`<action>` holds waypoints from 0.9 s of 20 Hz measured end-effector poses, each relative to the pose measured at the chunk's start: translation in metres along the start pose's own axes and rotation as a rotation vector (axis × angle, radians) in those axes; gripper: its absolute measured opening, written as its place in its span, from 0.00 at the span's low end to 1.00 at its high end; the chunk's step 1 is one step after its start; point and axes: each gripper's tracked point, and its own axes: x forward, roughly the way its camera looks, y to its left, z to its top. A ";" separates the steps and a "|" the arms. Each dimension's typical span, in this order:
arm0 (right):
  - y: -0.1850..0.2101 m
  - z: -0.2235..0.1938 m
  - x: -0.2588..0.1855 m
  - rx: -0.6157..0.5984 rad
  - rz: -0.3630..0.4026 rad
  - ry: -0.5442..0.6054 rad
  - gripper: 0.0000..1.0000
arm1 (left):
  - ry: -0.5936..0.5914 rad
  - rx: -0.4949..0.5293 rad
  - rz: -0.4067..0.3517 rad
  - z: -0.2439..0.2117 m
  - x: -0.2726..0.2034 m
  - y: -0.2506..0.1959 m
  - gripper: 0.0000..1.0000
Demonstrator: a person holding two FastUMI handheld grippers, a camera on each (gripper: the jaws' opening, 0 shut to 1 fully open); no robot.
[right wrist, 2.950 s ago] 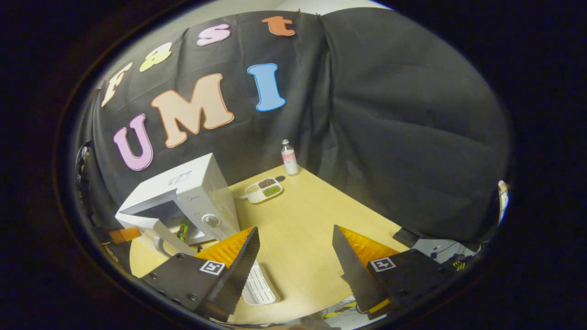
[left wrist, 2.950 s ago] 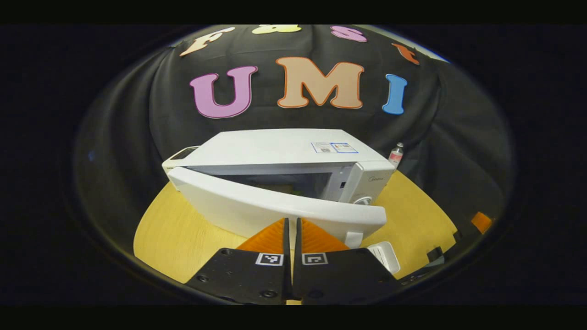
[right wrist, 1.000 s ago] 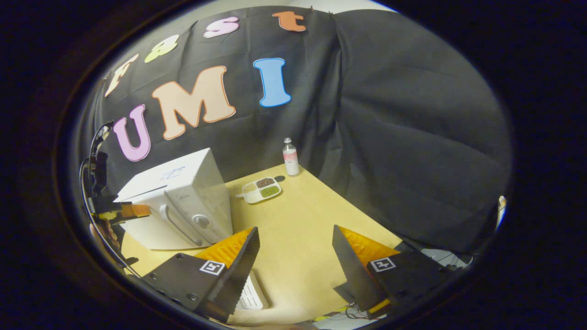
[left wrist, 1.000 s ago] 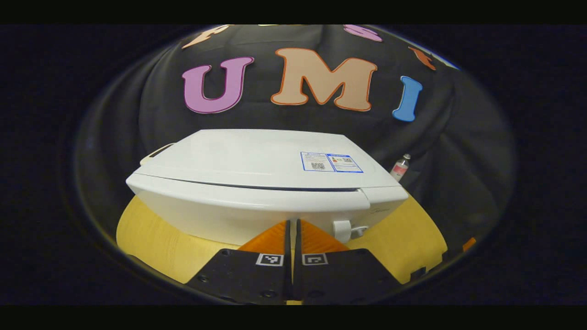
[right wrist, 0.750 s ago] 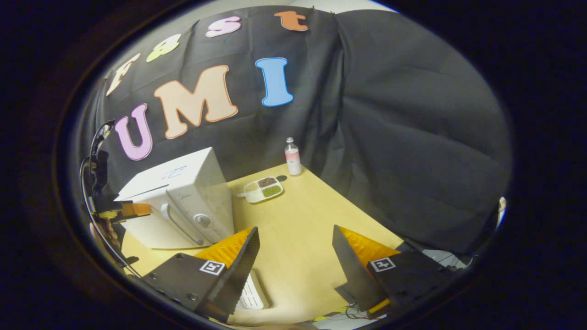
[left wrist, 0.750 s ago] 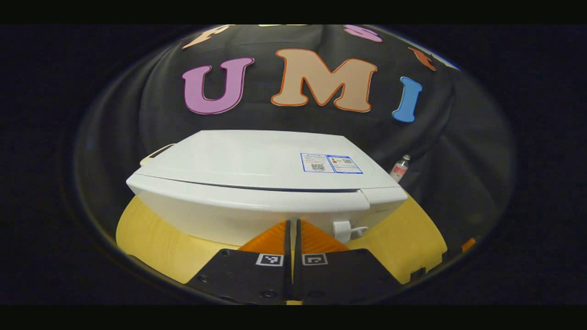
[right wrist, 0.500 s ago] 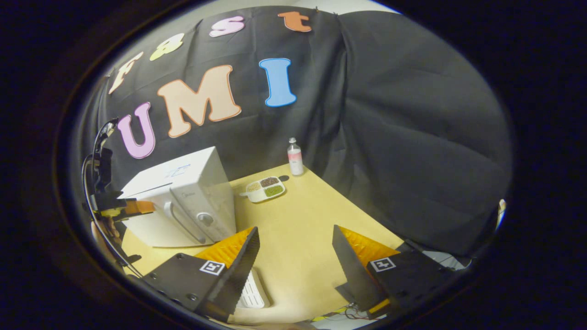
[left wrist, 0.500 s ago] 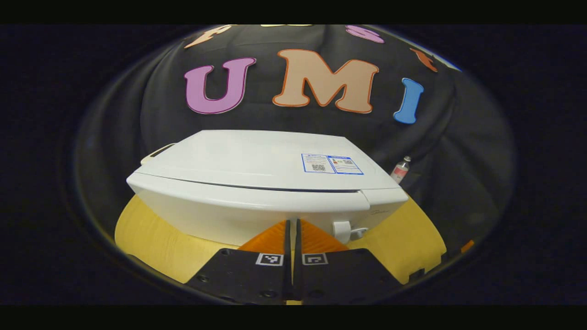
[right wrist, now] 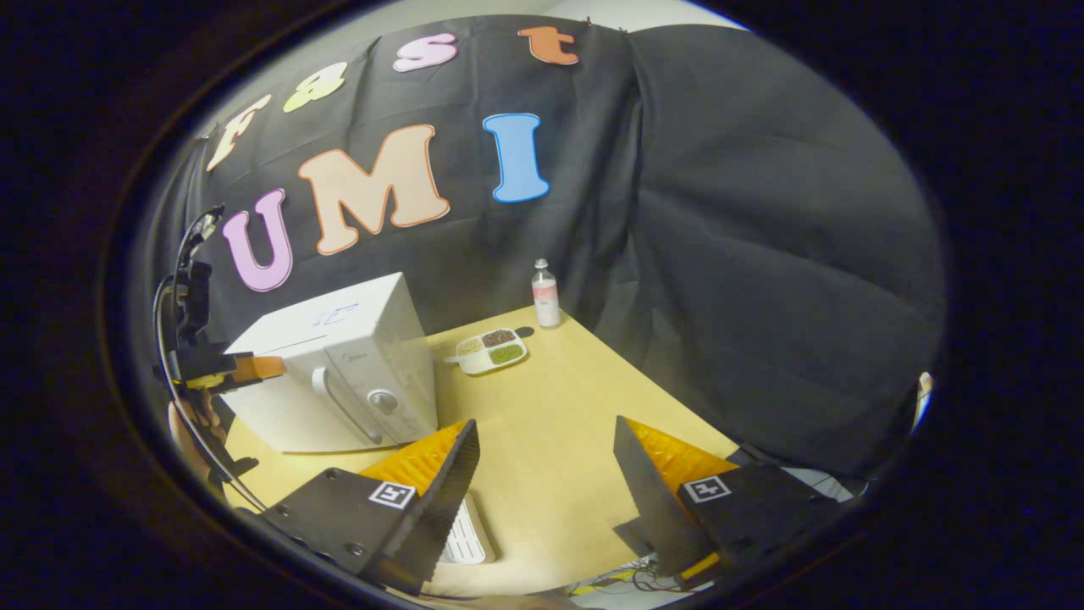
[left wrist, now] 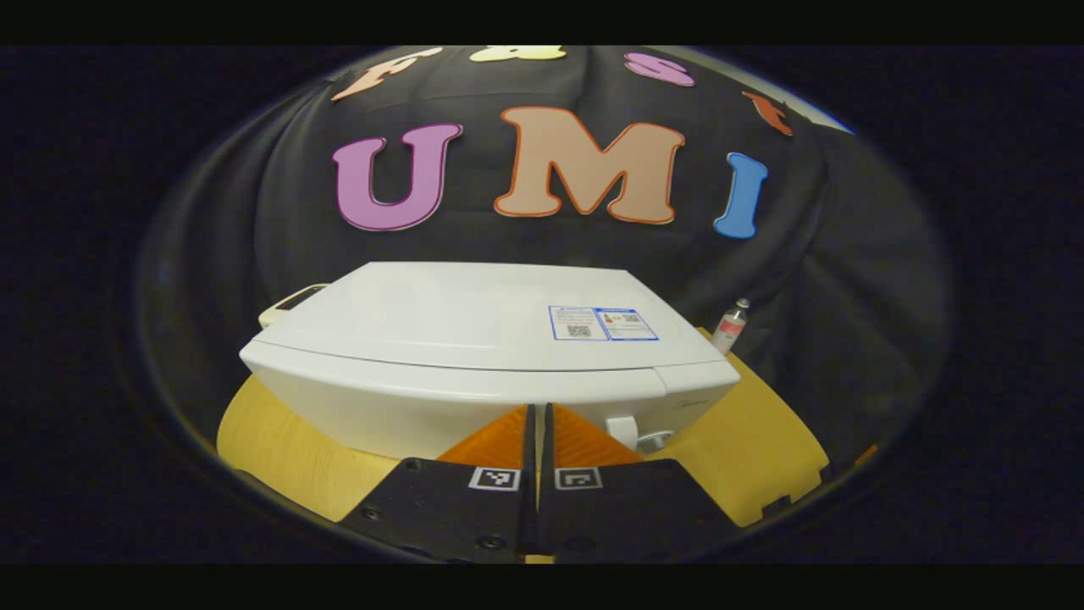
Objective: Open the microwave oven with the left hand, put the food in, and close the microwave oven.
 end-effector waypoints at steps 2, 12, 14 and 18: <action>0.001 -0.002 -0.002 -0.020 0.012 0.007 0.92 | -0.030 0.023 -0.004 0.006 -0.016 -0.002 0.03; 0.038 0.015 -0.003 -0.143 0.142 -0.014 0.98 | -0.043 -0.036 0.081 -0.031 -0.119 0.009 0.92; 0.054 0.033 -0.006 -0.175 0.184 -0.053 0.92 | -0.068 -0.045 0.107 -0.020 -0.130 0.018 0.97; 0.087 0.074 -0.024 -0.203 0.268 -0.148 0.92 | -0.186 -0.102 0.133 0.023 -0.158 0.032 0.99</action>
